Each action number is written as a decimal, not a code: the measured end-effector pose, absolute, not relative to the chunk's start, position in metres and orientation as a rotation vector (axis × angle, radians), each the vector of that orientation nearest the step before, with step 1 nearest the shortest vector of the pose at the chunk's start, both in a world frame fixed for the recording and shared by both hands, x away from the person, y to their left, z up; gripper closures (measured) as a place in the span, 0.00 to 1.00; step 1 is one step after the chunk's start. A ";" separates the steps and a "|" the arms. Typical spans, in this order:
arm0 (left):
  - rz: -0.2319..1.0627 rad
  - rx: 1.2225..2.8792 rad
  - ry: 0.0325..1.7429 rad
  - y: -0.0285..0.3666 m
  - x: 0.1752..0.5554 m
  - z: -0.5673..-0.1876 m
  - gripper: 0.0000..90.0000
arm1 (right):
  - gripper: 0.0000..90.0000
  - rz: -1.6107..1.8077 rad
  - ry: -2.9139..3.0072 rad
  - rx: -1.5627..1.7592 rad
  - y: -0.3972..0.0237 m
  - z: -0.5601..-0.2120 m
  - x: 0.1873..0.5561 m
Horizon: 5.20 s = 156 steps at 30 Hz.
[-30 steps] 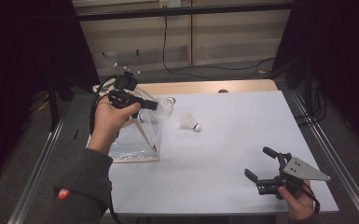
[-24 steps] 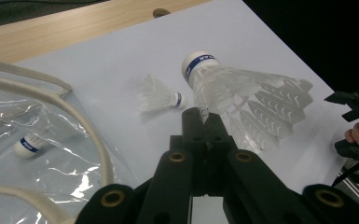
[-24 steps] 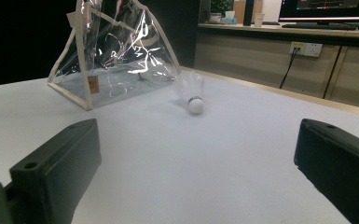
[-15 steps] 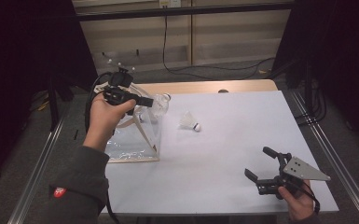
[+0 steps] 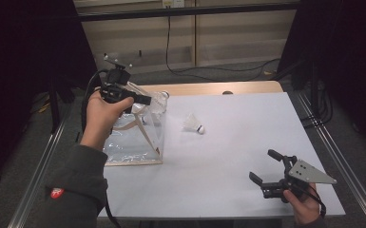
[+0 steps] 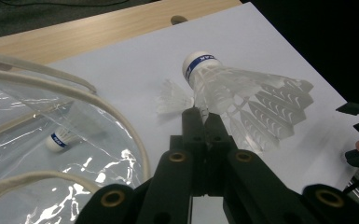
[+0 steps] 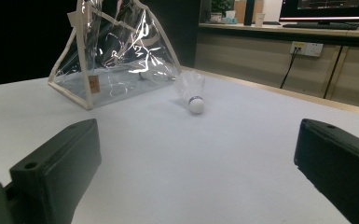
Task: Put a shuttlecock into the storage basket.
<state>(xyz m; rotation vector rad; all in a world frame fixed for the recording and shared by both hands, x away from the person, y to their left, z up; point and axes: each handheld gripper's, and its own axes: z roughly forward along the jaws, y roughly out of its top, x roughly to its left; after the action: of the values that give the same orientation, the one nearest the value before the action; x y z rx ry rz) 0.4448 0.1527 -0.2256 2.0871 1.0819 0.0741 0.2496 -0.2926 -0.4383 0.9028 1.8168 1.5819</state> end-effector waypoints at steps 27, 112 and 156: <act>0.117 2.054 1.156 0.172 0.451 -0.215 1.00 | 0.00 1.584 1.817 0.903 -0.292 -0.438 0.249; 0.263 1.902 1.432 0.224 0.472 -0.224 1.00 | 0.00 1.581 1.814 0.900 -0.292 -0.438 0.248; 0.330 1.855 1.571 0.235 0.487 -0.241 1.00 | 0.00 1.578 1.818 0.901 -0.292 -0.438 0.248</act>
<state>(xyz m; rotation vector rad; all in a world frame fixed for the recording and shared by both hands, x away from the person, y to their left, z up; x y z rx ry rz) 0.4867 0.2350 -0.2406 1.8549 1.5706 0.3304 0.2475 -0.2925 -0.4378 0.9009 1.8176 1.5780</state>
